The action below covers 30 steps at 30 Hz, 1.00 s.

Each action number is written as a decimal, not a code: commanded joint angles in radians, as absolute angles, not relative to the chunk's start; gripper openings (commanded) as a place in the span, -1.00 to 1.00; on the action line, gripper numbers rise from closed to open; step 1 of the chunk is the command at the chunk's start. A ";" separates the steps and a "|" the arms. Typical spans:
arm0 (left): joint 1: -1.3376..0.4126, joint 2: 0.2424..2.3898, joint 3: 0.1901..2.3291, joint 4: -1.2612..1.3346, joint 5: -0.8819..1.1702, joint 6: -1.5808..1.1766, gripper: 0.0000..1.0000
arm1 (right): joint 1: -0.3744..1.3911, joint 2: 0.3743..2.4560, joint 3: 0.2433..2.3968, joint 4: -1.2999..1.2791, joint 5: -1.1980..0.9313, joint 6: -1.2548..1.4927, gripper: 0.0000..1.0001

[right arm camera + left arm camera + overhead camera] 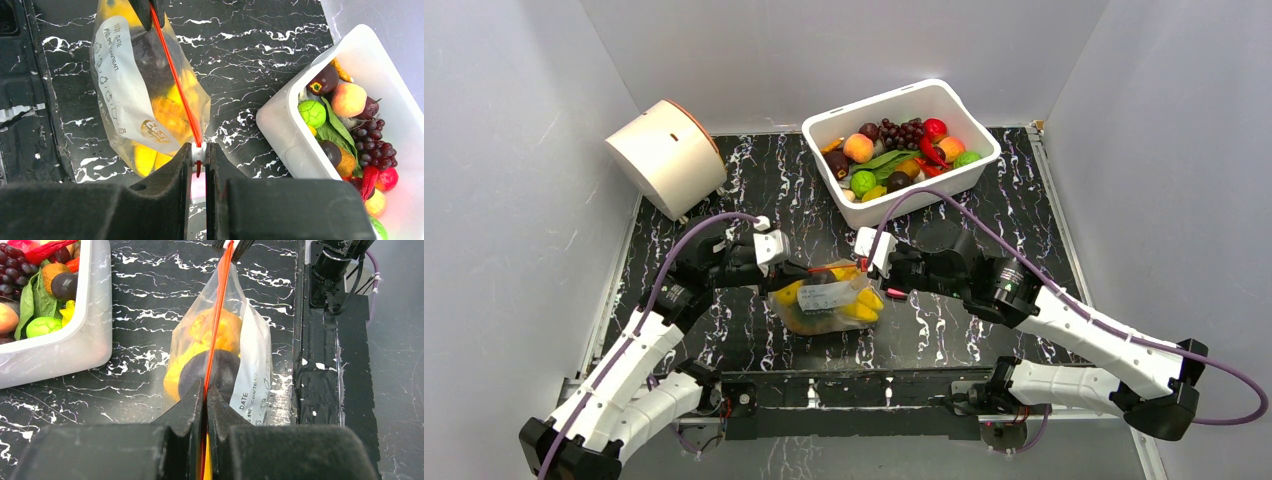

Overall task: Place the food in the zip-top bag and seal the zipper
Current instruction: Place the zipper food storage bag at the center of the board.

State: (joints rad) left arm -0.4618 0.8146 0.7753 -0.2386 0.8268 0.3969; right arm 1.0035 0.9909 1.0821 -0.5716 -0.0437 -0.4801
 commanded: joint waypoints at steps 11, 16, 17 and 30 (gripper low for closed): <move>-0.441 0.870 0.804 -0.260 0.543 0.245 -1.00 | 0.982 0.966 1.072 -0.447 0.077 -0.456 0.20; -0.440 0.890 0.789 -0.227 0.371 0.193 -1.00 | 0.982 0.970 1.067 -0.415 0.074 -0.438 0.74; -0.440 0.894 0.787 -0.222 0.332 0.184 -1.00 | 0.982 0.967 1.062 -0.406 0.074 -0.434 0.92; -0.440 1.004 0.774 -0.209 0.037 0.089 -0.49 | 0.982 0.918 0.936 -0.146 0.099 -0.212 0.96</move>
